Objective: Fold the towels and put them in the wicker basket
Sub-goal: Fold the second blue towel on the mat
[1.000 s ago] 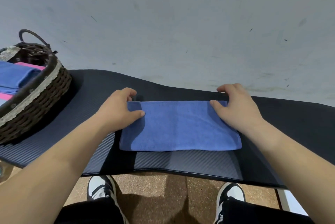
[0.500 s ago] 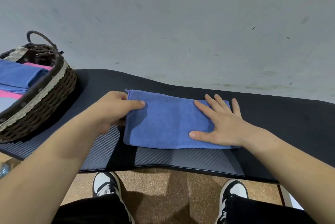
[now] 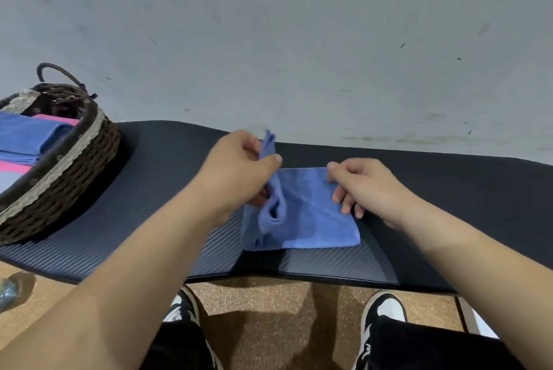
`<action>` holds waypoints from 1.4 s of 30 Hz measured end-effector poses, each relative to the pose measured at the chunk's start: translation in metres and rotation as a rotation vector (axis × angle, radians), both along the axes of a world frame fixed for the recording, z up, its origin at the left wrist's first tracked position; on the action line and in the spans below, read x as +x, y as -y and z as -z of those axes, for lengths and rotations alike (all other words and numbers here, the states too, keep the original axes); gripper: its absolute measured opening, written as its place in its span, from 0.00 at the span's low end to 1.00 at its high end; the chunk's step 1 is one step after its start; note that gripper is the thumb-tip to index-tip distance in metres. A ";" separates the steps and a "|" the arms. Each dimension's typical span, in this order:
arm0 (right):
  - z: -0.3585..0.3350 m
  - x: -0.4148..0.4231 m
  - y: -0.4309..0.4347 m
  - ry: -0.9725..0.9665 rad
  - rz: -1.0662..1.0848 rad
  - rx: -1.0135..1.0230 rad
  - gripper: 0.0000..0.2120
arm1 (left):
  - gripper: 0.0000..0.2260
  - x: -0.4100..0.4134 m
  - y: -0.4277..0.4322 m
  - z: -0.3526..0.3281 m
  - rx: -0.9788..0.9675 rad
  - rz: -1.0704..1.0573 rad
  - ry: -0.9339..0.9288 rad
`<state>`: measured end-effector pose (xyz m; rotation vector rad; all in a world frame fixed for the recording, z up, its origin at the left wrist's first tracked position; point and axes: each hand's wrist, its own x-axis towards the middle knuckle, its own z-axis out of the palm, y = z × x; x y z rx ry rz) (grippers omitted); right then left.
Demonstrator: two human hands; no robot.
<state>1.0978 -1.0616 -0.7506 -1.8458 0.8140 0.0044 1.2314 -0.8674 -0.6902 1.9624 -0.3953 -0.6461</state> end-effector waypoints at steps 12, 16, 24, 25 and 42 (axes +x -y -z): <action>0.006 -0.014 0.015 0.058 0.128 0.242 0.27 | 0.17 -0.052 0.085 0.046 0.194 0.287 0.052; 0.010 -0.013 0.016 0.030 0.105 0.085 0.23 | 0.17 -0.041 0.063 0.047 0.233 0.252 0.335; 0.012 -0.013 0.010 -0.001 0.027 -0.129 0.11 | 0.24 -0.009 0.008 0.056 0.538 0.160 0.215; 0.011 -0.012 0.010 -0.021 0.029 -0.180 0.12 | 0.23 -0.012 0.008 0.058 0.507 0.161 0.156; 0.020 -0.018 -0.011 -0.190 -0.604 -0.507 0.59 | 0.17 -0.031 0.013 0.035 0.155 0.099 0.072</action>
